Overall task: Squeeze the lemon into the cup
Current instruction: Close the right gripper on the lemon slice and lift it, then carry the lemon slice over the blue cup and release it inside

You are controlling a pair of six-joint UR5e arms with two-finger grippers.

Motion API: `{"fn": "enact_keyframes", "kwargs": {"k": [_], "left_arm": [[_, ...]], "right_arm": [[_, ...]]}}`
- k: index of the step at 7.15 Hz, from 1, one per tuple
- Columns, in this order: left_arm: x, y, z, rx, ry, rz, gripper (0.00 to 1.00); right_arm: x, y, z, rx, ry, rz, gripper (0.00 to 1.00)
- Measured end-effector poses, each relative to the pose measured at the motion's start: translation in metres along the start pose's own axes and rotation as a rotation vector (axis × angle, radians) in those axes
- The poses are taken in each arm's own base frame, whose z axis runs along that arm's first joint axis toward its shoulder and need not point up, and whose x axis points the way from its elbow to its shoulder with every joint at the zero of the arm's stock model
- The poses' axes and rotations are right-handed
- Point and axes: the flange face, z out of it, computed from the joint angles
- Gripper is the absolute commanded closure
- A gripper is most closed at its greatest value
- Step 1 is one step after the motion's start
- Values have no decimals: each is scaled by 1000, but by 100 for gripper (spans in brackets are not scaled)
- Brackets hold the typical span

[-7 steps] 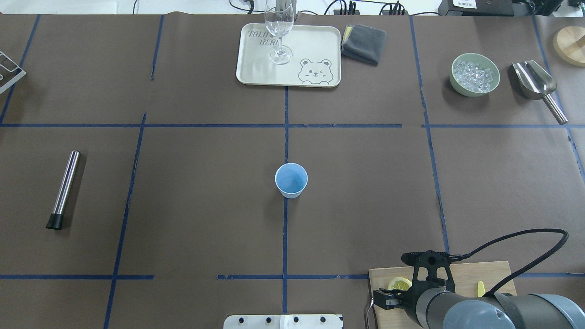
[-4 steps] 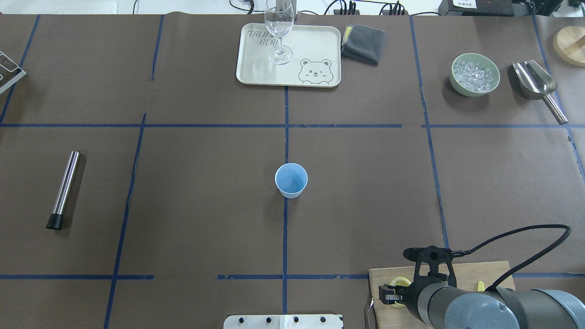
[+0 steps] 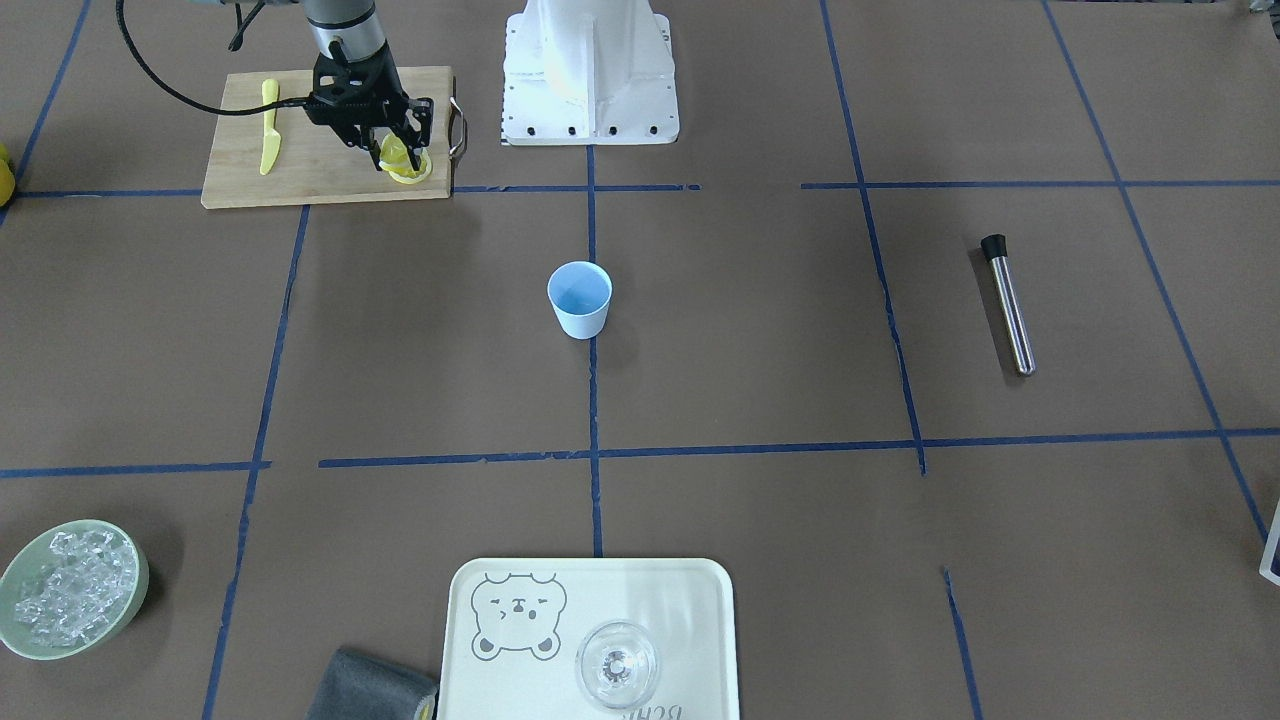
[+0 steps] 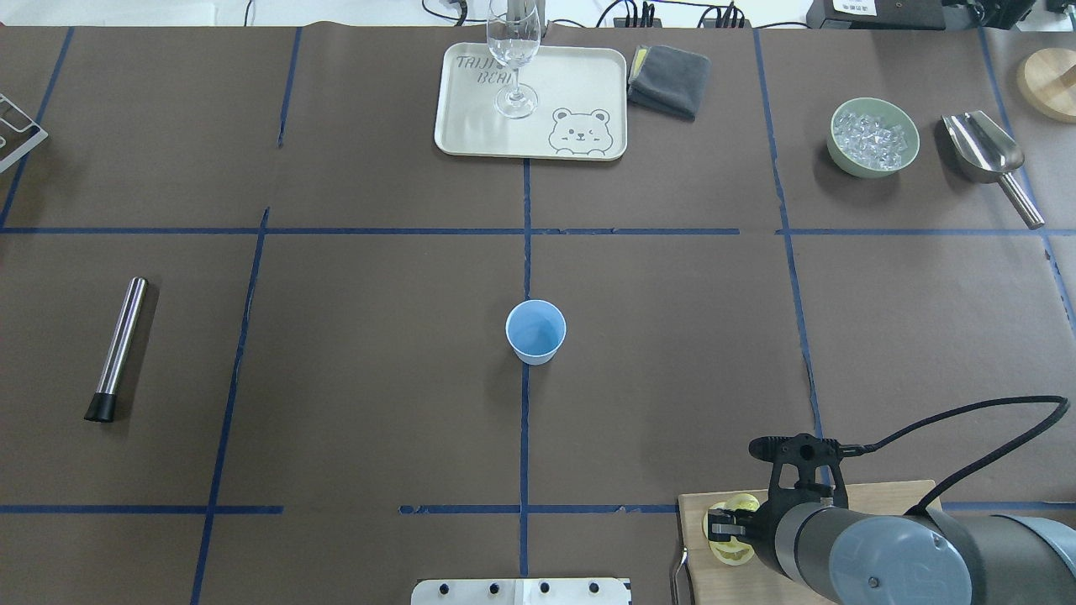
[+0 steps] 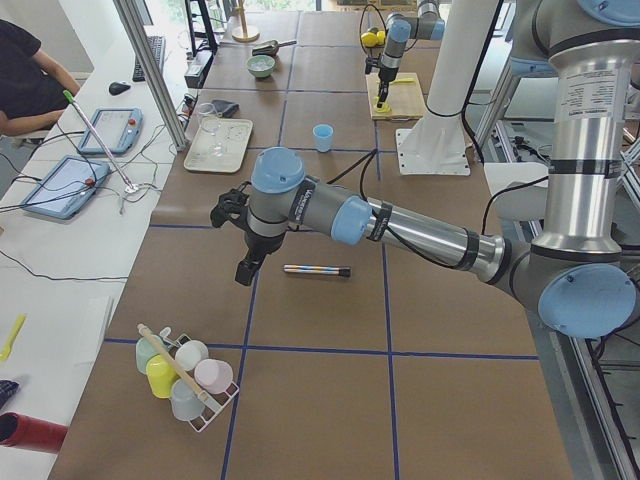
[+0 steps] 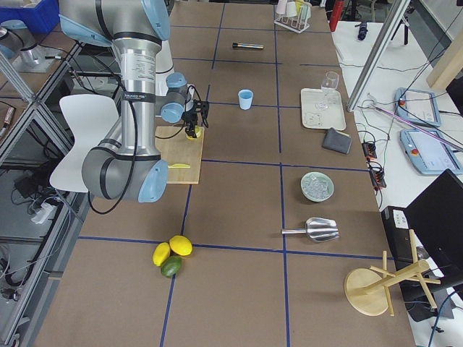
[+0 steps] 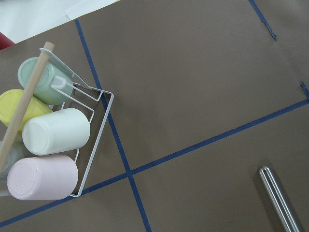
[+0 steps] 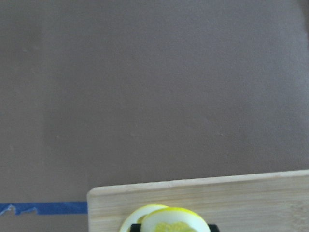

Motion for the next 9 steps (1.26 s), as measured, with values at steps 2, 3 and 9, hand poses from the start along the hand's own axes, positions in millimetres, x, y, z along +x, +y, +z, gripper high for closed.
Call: {"fn": "enact_keyframes", "kwargs": {"k": [2, 3, 9], "left_arm": [[0, 0, 0, 1, 0, 0, 0], [0, 0, -1, 1, 0, 0, 0], [-3, 3, 4, -9, 1, -8, 0]], "right_arm": [[-3, -7, -21, -10, -4, 11, 63], [-5, -12, -34, -18, 1, 19, 63], [-112, -113, -85, 9, -44, 88, 60]]}}
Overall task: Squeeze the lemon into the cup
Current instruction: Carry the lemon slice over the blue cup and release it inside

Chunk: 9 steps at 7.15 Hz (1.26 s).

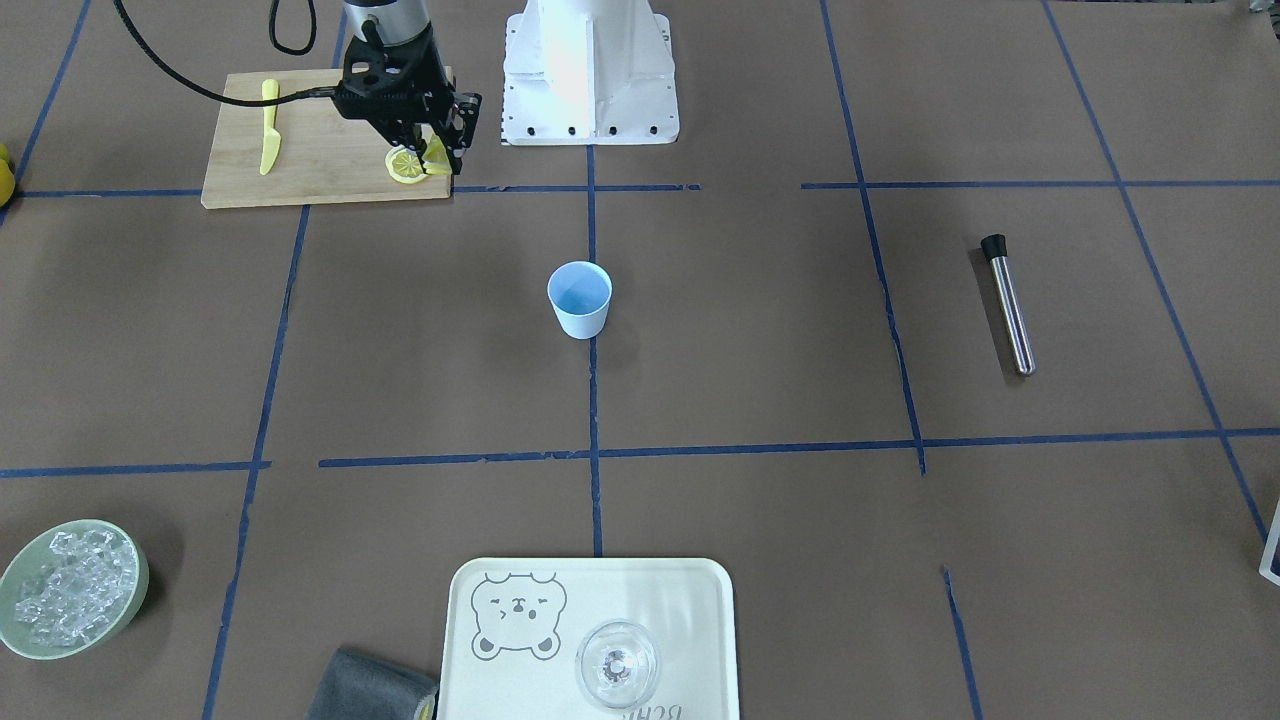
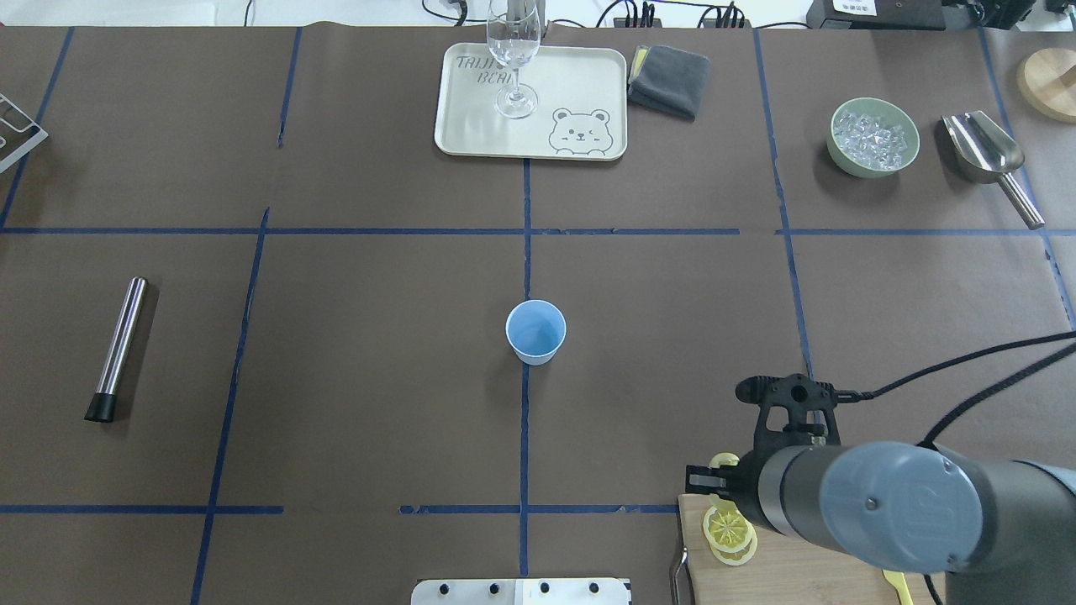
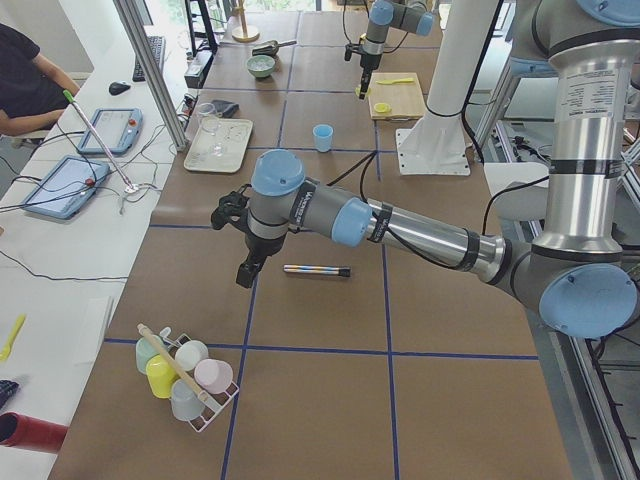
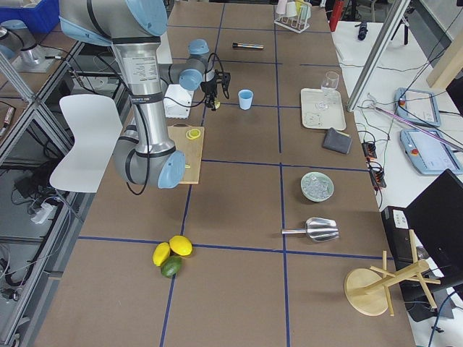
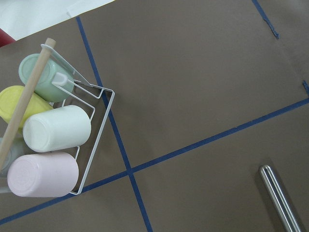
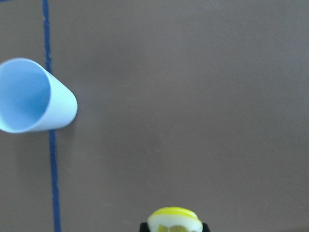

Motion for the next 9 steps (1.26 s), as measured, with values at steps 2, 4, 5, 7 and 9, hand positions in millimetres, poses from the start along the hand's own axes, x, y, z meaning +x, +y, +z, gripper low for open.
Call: {"fn": "enact_keyframes", "kwargs": {"k": [2, 4, 5, 7, 9], "left_arm": [[-4, 0, 6, -11, 4, -7, 0], [-6, 1, 9, -16, 5, -13, 0], [-6, 0, 9, -16, 6, -13, 0], [-6, 0, 9, -16, 6, -15, 0], [-6, 0, 10, -18, 7, -16, 0]], "right_arm": [[-50, -59, -14, 15, -12, 35, 60], [-93, -103, -4, 40, 0, 46, 59], [-117, -121, 7, 51, 4, 48, 58], [-147, -145, 33, 57, 7, 56, 54], [-154, -139, 48, 29, 15, 54, 53]]}}
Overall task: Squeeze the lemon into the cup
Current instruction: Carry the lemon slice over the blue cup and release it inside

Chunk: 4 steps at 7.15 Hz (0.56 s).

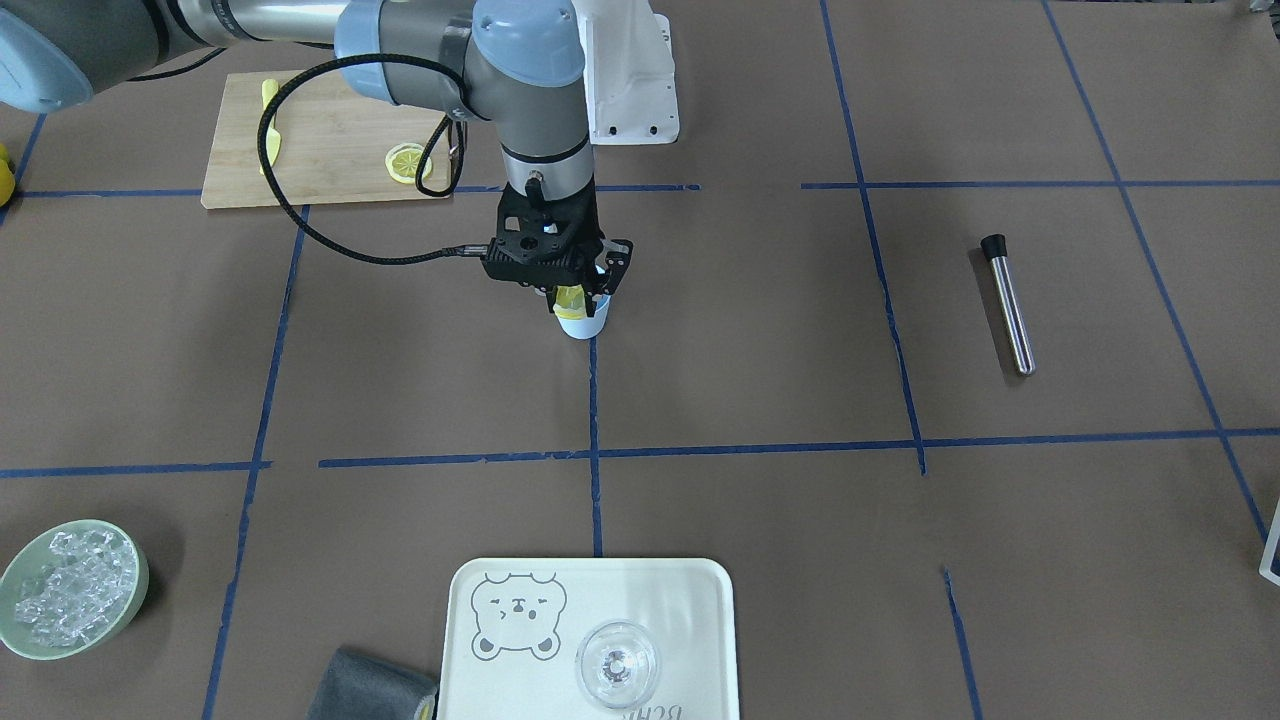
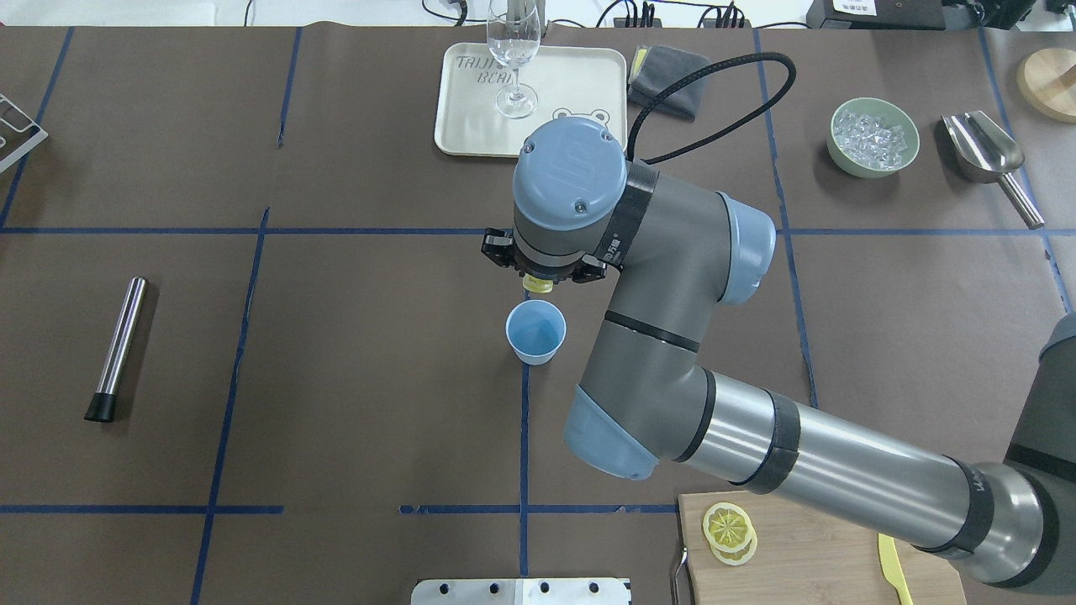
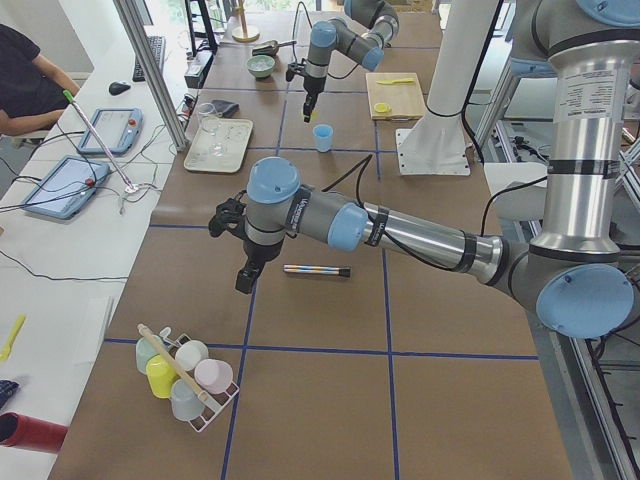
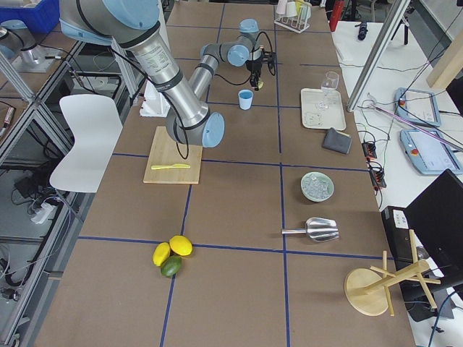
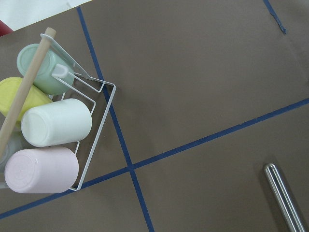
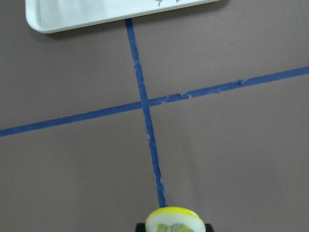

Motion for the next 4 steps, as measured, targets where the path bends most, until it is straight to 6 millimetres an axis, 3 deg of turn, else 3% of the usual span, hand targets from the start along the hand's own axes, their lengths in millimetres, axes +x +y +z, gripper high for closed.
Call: {"fn": "enact_keyframes", "kwargs": {"k": [4], "left_arm": [[-1, 0, 1, -2, 1, -1, 0]], "right_arm": [[-3, 36, 17, -69, 23, -23, 52]]}}
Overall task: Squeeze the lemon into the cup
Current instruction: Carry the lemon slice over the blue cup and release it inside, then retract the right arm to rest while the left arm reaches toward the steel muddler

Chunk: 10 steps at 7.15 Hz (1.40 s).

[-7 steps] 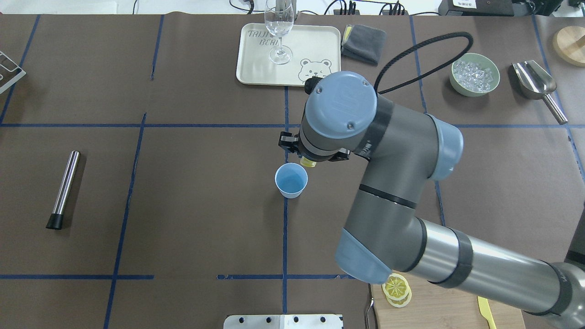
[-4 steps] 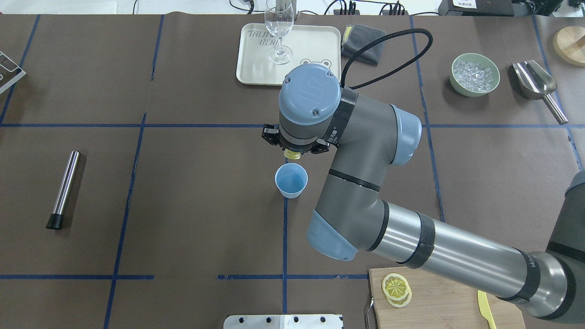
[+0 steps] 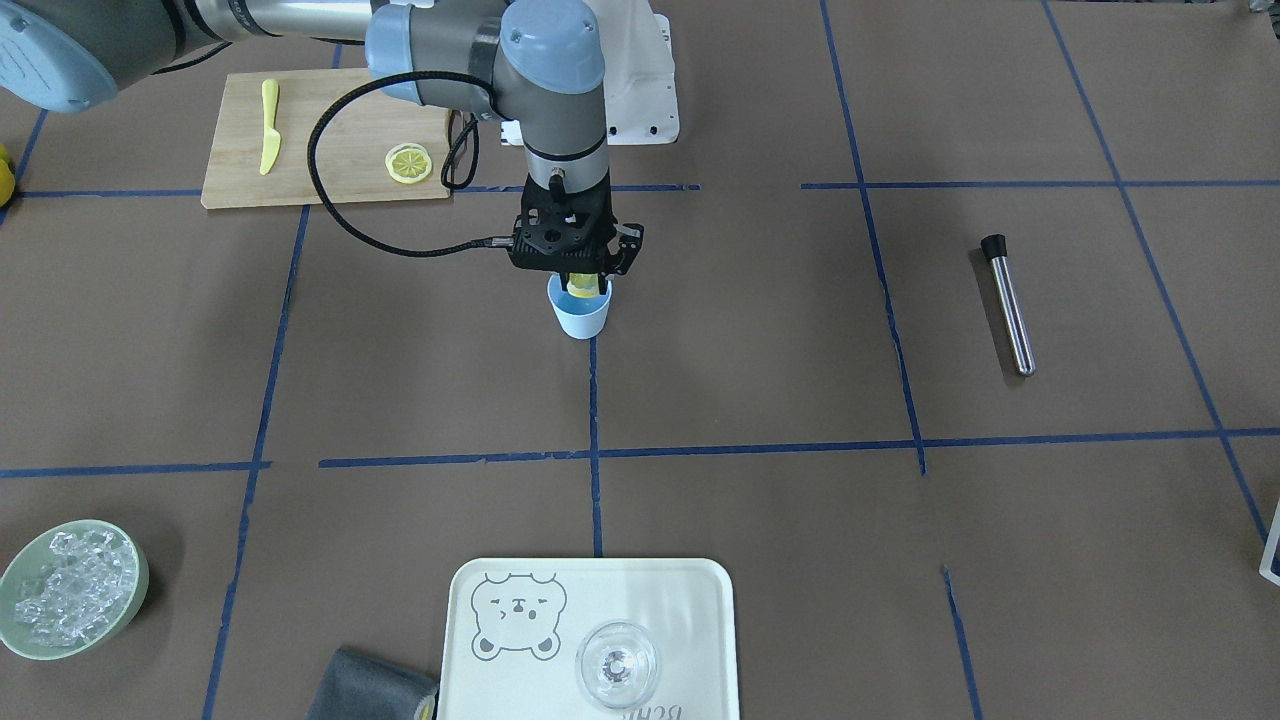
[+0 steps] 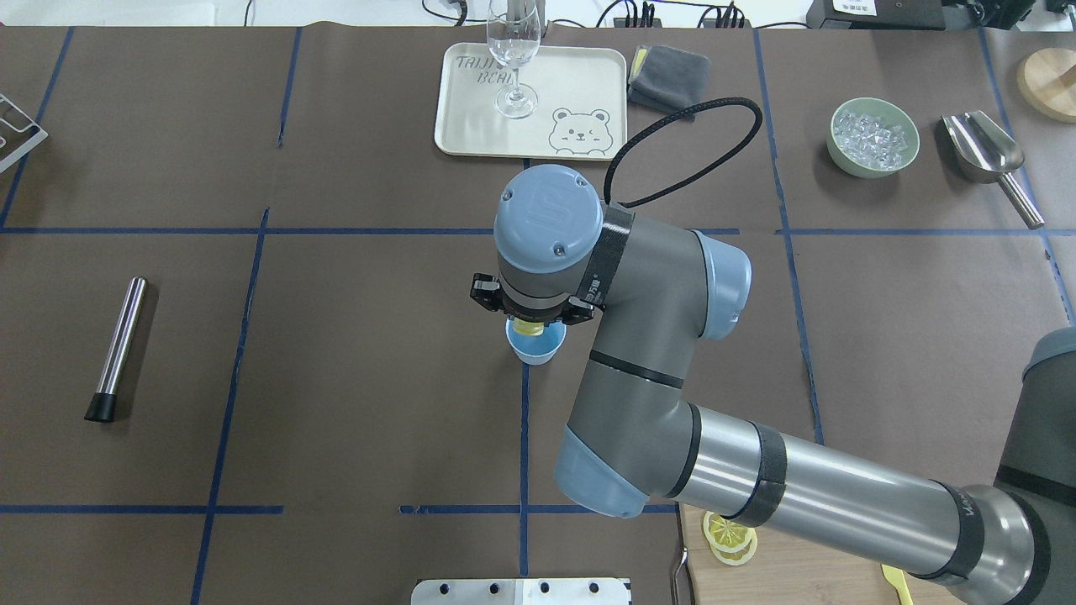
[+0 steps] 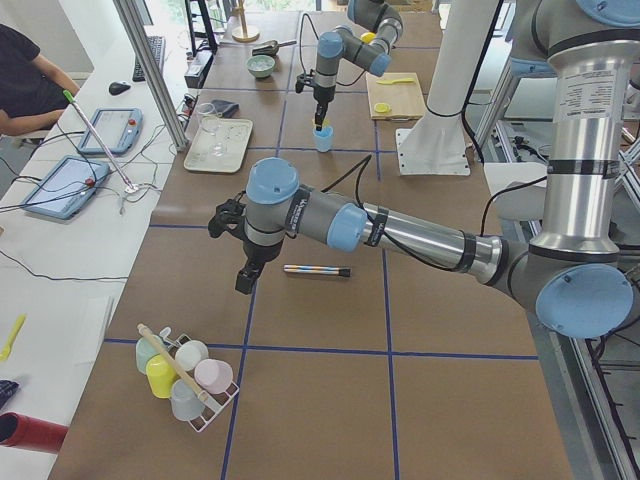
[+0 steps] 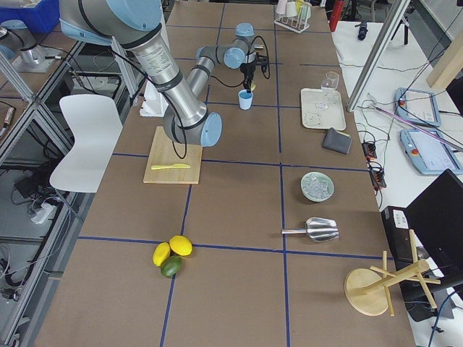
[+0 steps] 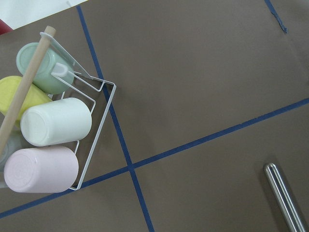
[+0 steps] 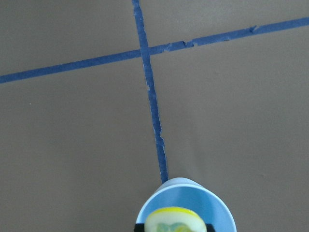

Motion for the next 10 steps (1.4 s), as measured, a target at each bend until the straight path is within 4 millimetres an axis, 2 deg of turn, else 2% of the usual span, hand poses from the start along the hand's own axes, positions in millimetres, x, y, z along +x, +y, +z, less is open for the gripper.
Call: {"fn": "enact_keyframes", "kwargs": {"k": [1, 2, 3, 4, 7, 8, 9, 10], "left_arm": [[0, 0, 0, -1, 0, -1, 0], [0, 0, 1, -3, 1, -3, 0], [0, 0, 0, -5, 1, -5, 0], [0, 0, 0, -6, 1, -6, 0], [-1, 1, 2, -9, 1, -9, 0], [-2, 0, 2, -10, 2, -10, 0], [0, -2, 3, -9, 3, -23, 0], [9, -8, 9, -16, 12, -39, 0]], "right_arm": [[1, 3, 1, -7, 10, 1, 43], [2, 4, 0, -9, 15, 2, 27], [3, 4, 0, -10, 19, 2, 6], [3, 5, 0, -10, 21, 2, 1], [3, 4, -3, -8, 17, 1, 0], [7, -3, -6, -3, 14, 5, 0], [20, -19, -14, 1, 11, 7, 0], [47, -35, -22, 3, 9, -3, 0]]}}
